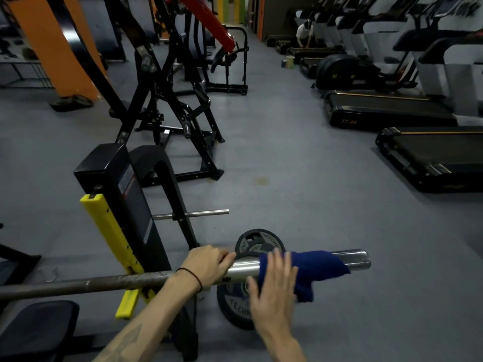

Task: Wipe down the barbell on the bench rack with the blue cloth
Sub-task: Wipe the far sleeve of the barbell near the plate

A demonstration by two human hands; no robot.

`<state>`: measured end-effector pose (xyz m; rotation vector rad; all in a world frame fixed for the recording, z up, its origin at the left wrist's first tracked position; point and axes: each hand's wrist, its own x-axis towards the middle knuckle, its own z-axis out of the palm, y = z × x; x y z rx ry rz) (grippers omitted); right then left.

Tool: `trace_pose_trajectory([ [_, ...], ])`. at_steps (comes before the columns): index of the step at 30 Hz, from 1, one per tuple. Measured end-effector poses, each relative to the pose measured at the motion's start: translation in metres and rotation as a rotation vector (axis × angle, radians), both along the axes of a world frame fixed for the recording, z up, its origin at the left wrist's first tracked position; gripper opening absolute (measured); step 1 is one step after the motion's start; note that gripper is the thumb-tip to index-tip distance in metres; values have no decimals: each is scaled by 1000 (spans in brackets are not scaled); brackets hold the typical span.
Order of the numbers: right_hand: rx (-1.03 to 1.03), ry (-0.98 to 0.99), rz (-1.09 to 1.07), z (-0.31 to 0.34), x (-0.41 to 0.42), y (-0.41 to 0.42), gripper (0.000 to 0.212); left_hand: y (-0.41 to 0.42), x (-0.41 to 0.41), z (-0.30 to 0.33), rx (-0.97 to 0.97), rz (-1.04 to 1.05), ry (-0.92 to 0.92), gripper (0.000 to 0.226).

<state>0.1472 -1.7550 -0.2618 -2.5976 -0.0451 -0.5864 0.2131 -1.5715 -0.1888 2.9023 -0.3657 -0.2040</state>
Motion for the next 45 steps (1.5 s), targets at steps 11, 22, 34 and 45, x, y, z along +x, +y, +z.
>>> trace_pose_trajectory([
  [11, 105, 14, -49, 2, 2, -30, 65, 32, -47, -20, -254, 125, -241, 57],
  [22, -151, -42, 168, -2, -6, -27, 97, 38, -55, -23, -288, 92, -239, 60],
  [34, -204, -45, 237, 1, -14, 19, 111, 39, -51, -26, -288, 27, -468, 19],
  [45, -211, -17, 367, 5, -28, 46, 109, 41, -49, -37, -47, -47, -550, 24],
])
